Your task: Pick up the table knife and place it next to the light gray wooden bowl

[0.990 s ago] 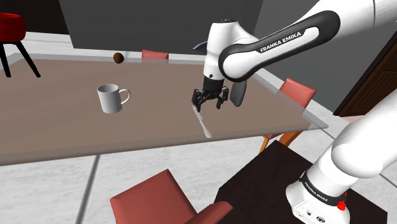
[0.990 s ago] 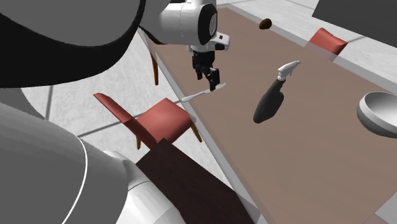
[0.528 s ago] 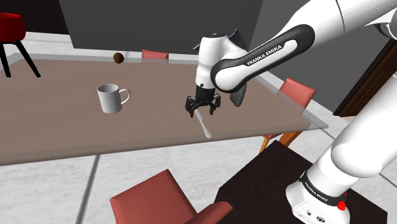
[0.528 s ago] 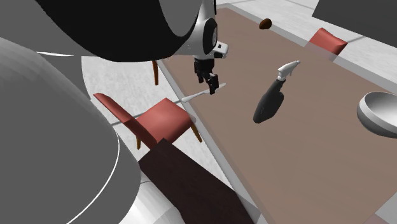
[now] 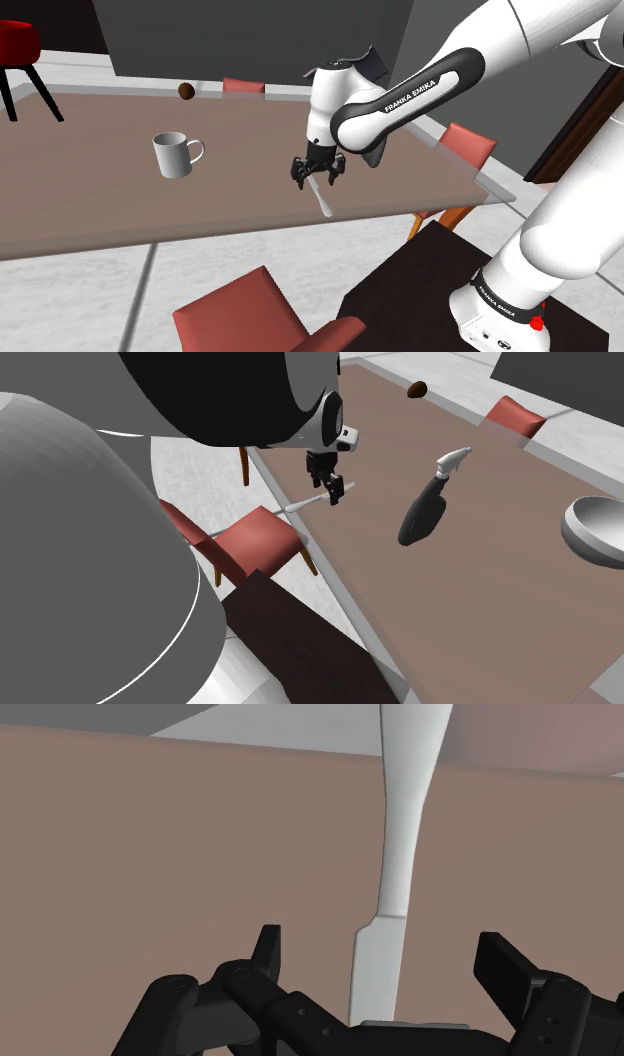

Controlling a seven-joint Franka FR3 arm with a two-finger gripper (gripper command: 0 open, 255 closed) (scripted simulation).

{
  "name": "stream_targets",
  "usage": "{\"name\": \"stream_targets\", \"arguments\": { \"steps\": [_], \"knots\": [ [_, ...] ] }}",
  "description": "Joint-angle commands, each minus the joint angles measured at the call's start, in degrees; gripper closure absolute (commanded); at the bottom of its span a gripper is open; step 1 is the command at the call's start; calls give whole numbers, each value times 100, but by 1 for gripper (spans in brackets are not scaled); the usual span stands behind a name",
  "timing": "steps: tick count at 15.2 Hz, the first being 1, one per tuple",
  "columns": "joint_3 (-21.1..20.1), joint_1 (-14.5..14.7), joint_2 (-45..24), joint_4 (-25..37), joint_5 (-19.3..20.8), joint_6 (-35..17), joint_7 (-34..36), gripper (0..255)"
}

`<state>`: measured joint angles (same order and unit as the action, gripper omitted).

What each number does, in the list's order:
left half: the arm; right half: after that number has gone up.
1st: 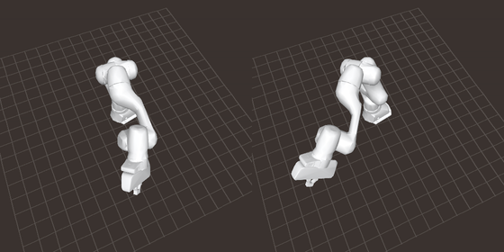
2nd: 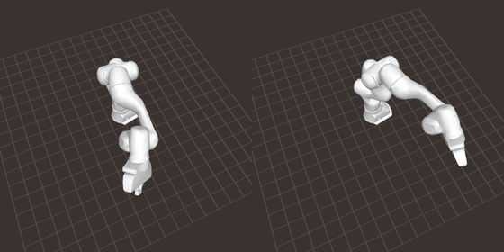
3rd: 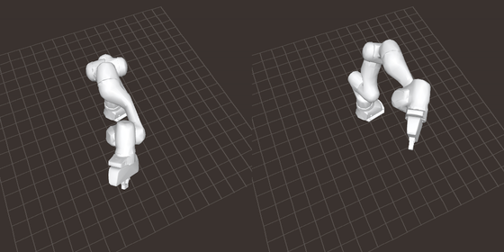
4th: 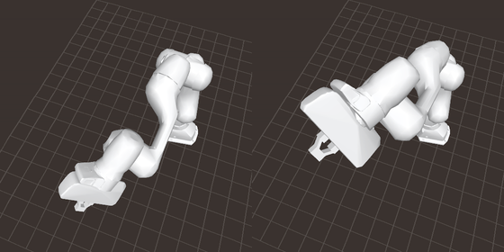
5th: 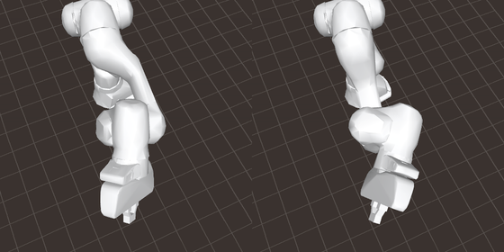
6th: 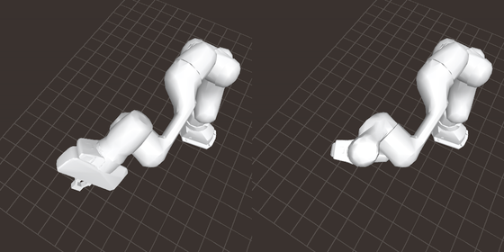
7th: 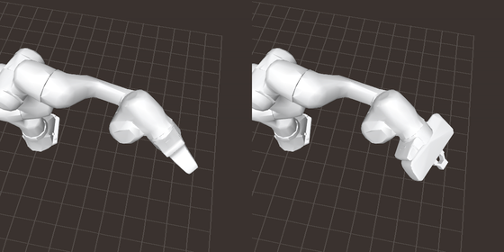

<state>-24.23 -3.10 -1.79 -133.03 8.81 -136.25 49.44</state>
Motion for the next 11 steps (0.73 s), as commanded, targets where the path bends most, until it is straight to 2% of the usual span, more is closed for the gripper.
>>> {"name": "stream_targets", "arguments": {
  "steps": [1,2,3,11],
  "knots": [
    [0,0,-1,-1,1,-3,1,0],
    [0,0,0,-1,0,-1,0,0],
    [0,0,0,-1,0,-1,0,255],
    [-3,5,-37,67,16,36,16,255]
  ]
}}
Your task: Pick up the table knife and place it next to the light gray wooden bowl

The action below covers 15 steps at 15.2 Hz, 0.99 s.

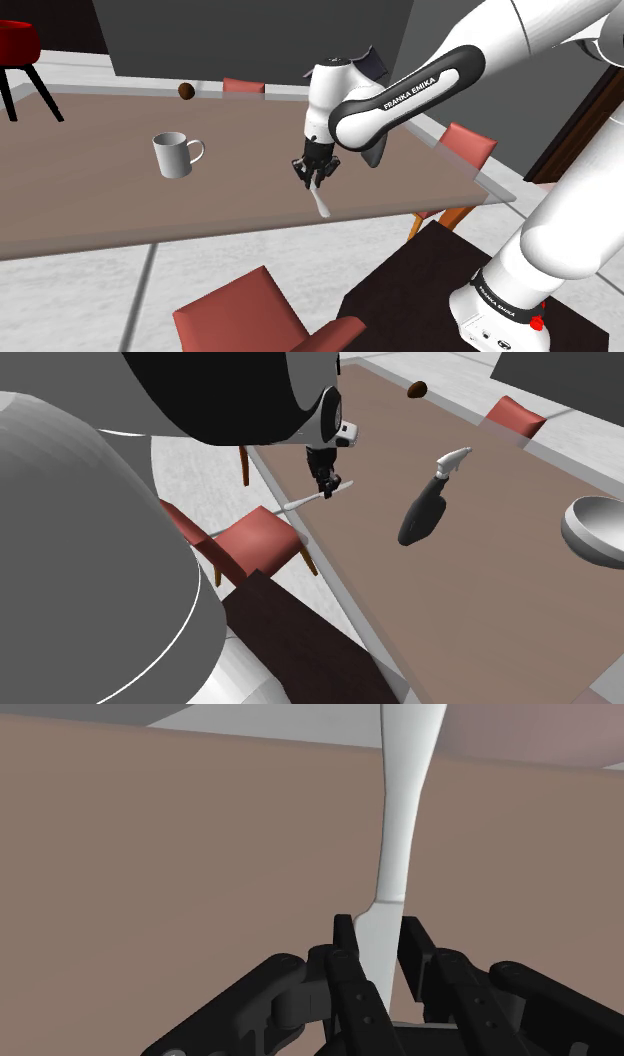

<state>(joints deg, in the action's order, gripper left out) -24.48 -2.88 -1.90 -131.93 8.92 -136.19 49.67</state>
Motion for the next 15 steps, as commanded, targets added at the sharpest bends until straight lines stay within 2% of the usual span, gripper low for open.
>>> {"name": "stream_targets", "arguments": {
  "steps": [1,15],
  "knots": [
    [23,-25,10,-112,-10,-9,-22,255],
    [39,-18,683,348,-481,1038,-429,255]
  ]
}}
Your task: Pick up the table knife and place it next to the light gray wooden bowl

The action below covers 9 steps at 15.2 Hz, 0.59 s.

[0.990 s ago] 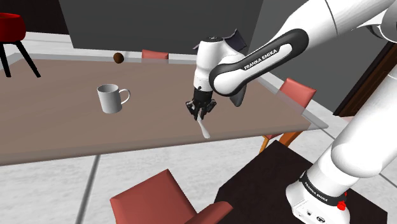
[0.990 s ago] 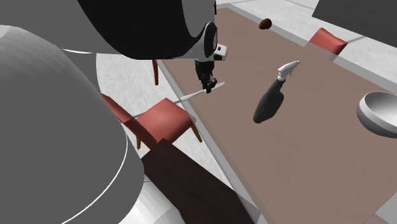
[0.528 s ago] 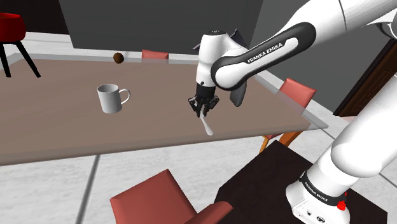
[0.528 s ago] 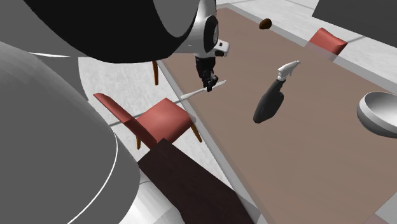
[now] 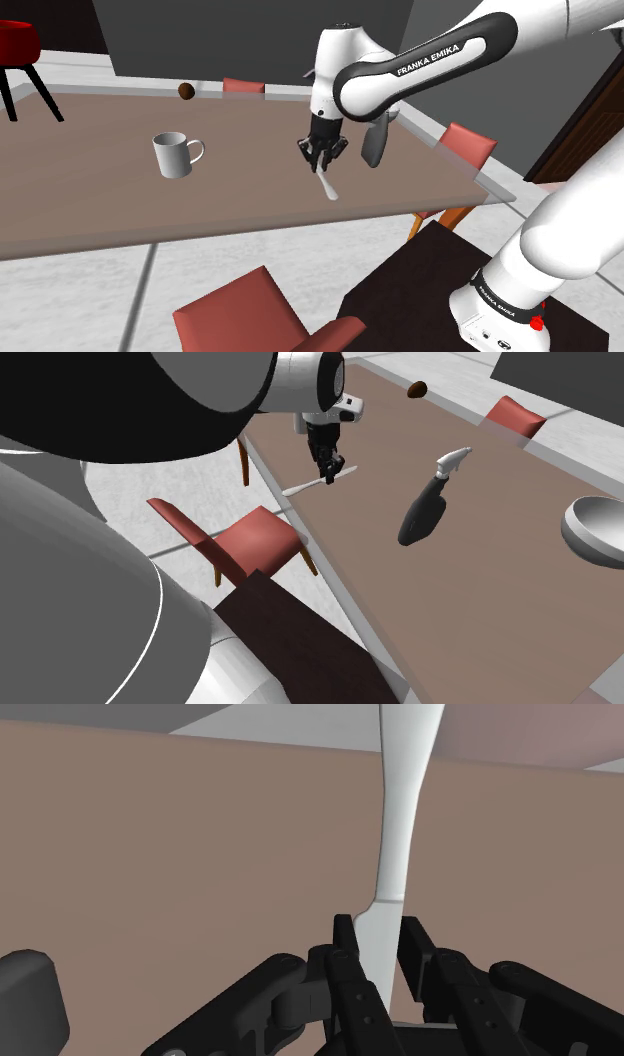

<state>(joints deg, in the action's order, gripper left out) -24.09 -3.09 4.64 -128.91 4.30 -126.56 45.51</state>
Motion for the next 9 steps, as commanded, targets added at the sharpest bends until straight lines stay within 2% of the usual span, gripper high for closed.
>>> {"name": "stream_targets", "arguments": {
  "steps": [1,9],
  "knots": [
    [5,4,67,89,-41,151,-35,255],
    [43,10,320,472,-180,760,-177,255]
  ]
}}
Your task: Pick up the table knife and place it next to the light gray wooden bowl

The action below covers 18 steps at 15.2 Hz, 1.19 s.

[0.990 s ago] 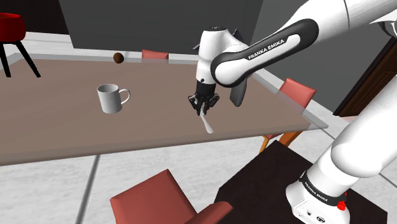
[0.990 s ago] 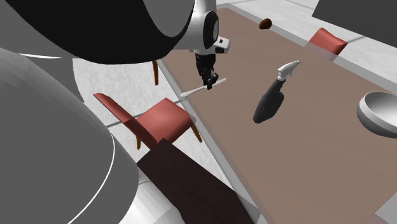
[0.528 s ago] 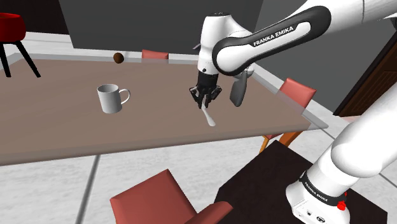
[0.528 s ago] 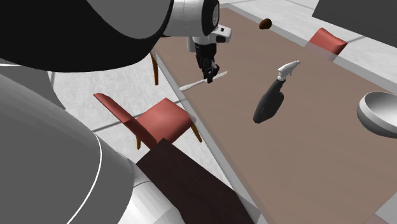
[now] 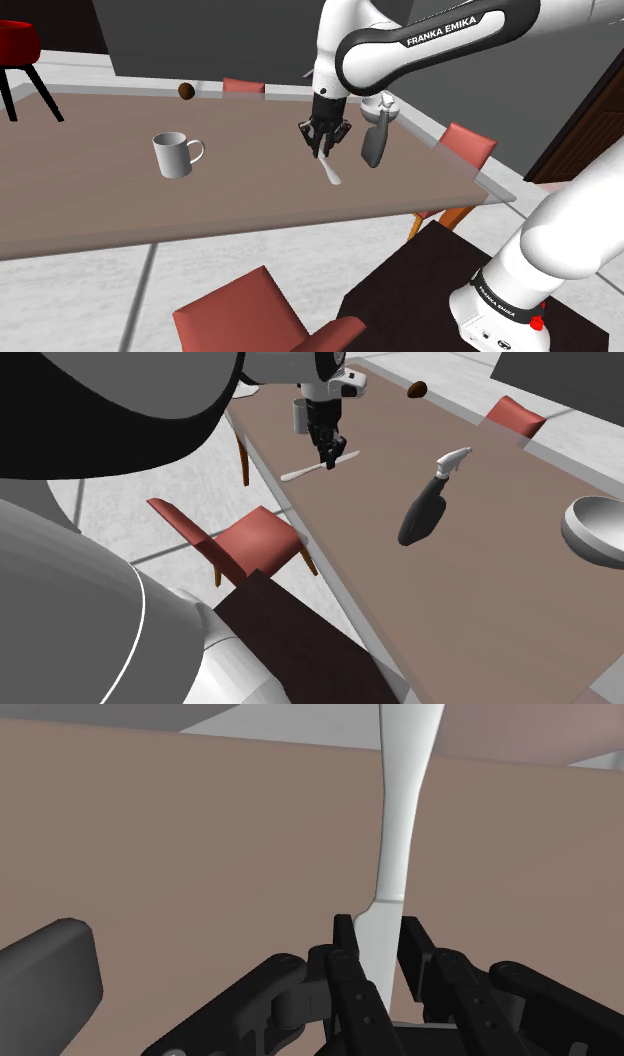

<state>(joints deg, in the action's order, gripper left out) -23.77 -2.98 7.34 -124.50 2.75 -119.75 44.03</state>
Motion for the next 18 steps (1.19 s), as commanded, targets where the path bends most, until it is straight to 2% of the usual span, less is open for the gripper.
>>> {"name": "stream_targets", "arguments": {
  "steps": [1,8,18],
  "knots": [
    [16,-1,76,85,-38,156,-44,255],
    [45,-2,203,435,-99,620,-121,255],
    [967,-553,661,-112,-136,436,-1616,255]
  ]
}}
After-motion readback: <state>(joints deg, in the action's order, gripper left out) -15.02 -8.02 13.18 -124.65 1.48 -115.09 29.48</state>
